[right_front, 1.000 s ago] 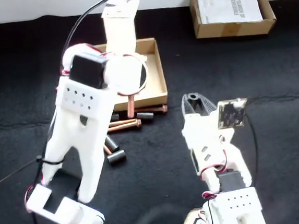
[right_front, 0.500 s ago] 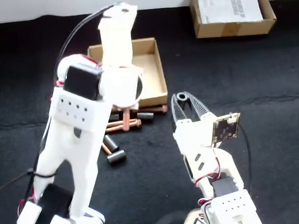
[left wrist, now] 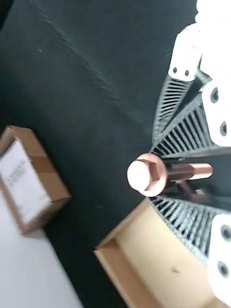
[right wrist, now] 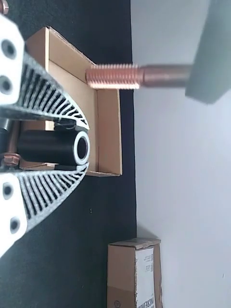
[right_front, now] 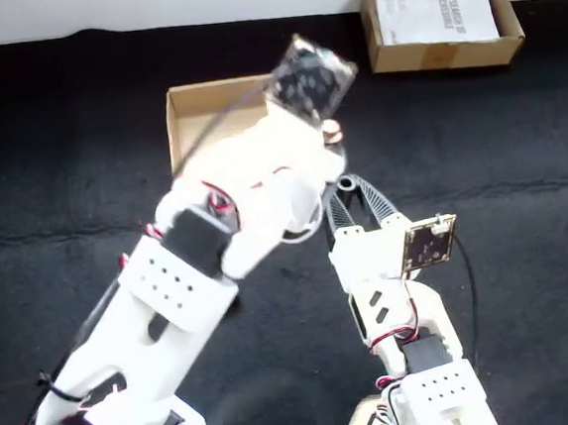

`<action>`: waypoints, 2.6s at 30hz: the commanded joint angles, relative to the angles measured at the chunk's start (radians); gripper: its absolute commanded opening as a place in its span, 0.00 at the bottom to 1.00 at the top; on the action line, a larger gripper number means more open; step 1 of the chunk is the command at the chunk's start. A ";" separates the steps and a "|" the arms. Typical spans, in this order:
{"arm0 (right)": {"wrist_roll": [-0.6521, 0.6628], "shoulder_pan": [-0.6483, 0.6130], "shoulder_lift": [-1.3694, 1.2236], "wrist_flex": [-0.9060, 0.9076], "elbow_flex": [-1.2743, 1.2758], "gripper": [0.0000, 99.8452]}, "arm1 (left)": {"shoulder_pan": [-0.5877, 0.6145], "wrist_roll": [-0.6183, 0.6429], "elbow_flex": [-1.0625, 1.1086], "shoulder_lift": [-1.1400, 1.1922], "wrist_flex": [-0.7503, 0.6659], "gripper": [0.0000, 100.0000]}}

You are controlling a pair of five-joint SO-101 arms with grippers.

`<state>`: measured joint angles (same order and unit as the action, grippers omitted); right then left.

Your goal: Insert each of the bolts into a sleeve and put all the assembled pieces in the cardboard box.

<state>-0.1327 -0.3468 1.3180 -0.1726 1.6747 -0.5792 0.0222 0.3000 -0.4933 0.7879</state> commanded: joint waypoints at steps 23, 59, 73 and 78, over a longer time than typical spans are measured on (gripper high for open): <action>0.008 -0.007 0.010 -0.021 0.122 0.01 | -0.070 0.000 0.225 -0.151 -0.486 0.01; 0.008 -0.007 0.016 -0.019 0.122 0.01 | -0.061 0.063 0.262 0.018 -0.463 0.01; 0.060 -0.007 0.016 -0.019 0.119 0.01 | -0.024 0.063 0.257 0.016 -0.192 0.25; 0.060 -0.007 0.016 -0.019 0.120 0.01 | -0.012 0.063 0.257 0.016 -0.189 0.31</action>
<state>-0.0821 -0.3452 1.3165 -0.1711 1.6763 -0.6068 0.0806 0.5685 -0.4687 0.5961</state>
